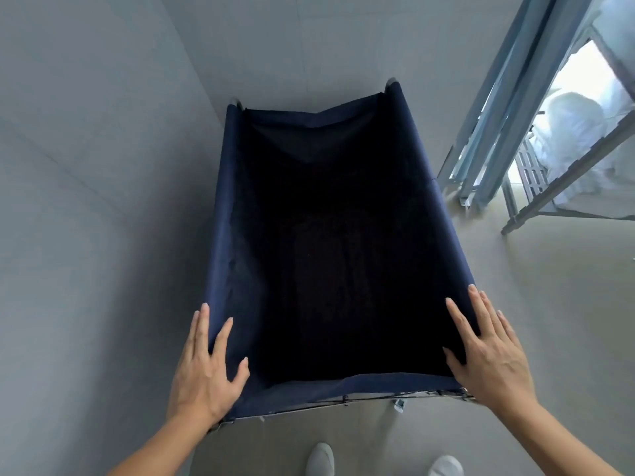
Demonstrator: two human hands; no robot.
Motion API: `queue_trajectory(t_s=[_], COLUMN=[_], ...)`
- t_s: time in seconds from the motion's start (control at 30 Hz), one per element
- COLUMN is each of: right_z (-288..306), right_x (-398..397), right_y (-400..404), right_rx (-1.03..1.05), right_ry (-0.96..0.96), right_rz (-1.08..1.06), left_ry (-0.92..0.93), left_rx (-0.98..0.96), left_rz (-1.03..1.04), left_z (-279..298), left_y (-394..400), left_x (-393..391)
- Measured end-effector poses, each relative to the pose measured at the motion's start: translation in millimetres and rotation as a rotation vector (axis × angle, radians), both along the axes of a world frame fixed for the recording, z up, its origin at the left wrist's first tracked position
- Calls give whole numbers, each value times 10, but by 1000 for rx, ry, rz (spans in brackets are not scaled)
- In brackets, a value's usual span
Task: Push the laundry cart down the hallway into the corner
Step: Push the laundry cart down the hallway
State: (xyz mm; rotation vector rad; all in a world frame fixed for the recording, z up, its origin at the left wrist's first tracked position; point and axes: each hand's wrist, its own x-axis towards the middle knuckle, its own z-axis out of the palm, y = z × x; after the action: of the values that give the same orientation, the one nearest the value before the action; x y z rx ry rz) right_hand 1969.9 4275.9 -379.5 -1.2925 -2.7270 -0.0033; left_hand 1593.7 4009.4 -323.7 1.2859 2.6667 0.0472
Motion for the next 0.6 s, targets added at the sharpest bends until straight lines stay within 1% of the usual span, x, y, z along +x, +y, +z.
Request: queue_trajectory(t_s=[0.23,0.6], right_z=[56,247], right_x=[90,243], right_y=[476,1307], right_rx=[-6,-91], right_ry=[1,6], right_rz=[43,144], left_ry=[11,37], left_rx=[-35,-75], left_rz=[55,177], left_z=[-7,4], left_y=[310,888], left_x=[262,802])
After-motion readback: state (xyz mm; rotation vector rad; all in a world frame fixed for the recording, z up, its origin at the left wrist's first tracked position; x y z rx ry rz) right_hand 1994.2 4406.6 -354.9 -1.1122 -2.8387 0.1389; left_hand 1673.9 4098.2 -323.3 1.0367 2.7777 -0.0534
